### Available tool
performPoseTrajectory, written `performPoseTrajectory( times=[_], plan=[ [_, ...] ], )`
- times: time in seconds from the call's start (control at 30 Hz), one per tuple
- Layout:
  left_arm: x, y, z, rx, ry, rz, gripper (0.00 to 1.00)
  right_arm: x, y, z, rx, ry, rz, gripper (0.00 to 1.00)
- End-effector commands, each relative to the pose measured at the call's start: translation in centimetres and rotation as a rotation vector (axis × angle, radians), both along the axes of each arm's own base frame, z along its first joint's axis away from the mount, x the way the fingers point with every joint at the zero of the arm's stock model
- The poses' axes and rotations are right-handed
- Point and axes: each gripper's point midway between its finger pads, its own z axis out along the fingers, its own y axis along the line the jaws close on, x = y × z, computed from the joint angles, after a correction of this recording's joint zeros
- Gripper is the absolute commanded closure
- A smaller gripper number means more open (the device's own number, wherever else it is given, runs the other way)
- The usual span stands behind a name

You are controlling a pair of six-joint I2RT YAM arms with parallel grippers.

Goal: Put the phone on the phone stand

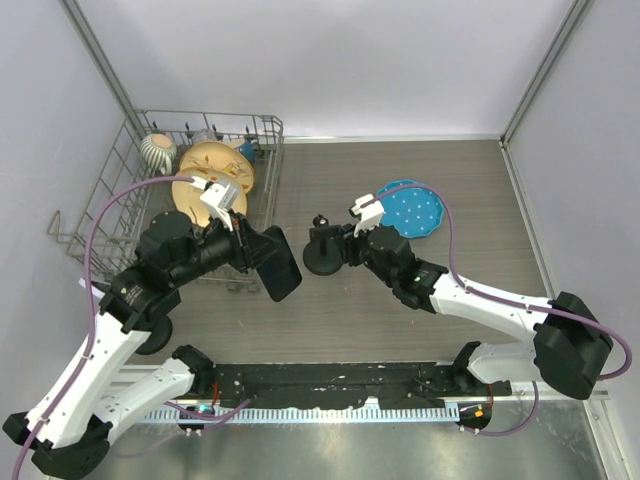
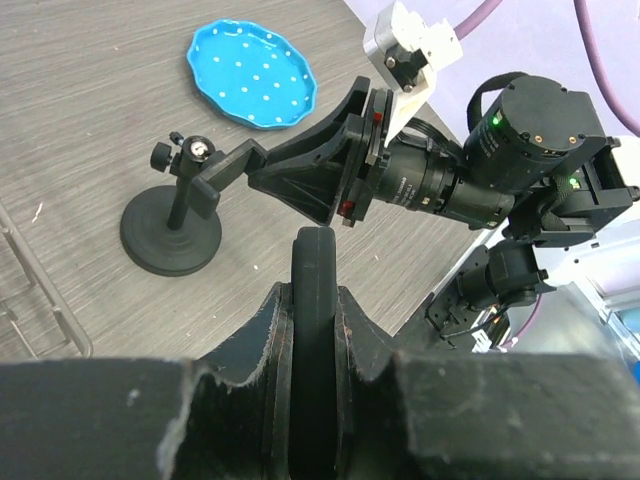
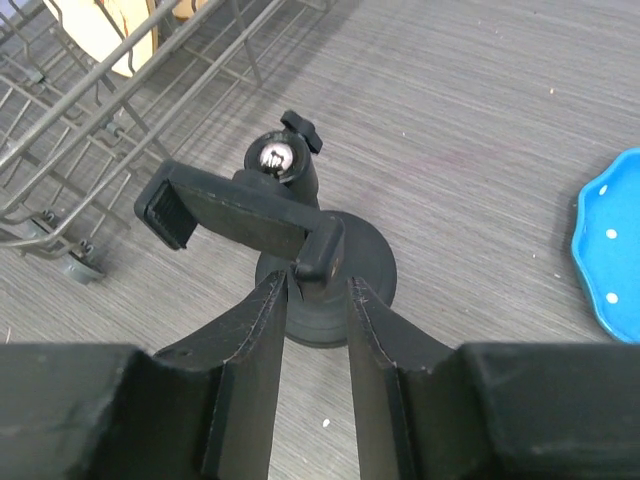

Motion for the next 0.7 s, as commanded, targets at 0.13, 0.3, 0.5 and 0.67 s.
performPoseTrajectory(
  times=[0.13, 0.3, 0.5, 0.67],
  plan=[
    [0.4, -1.7, 2.4, -0.086, -0.098, -0.071, 1.0, 1.6, 1.3, 4.1, 0.063, -0.114, -0.009, 0.76],
    [0.7, -2.3, 2.0, -0.06, -0.11, -0.104, 1.0, 1.8, 1.6, 4.1, 0.042, -0.126, 0.004, 0.98],
    [1.3, -3.8, 2.0, -0.077, -0.157, -0.169, 1.0, 1.4, 2.0, 3.6, 0.006, -0.147, 0.059, 0.99],
    [-0.2, -6.9, 2.7, -0.121, -0.242, -0.423, 1.0, 0.8, 2.7, 3.3, -0.025, -0.136, 0.197, 0.99]
  ],
)
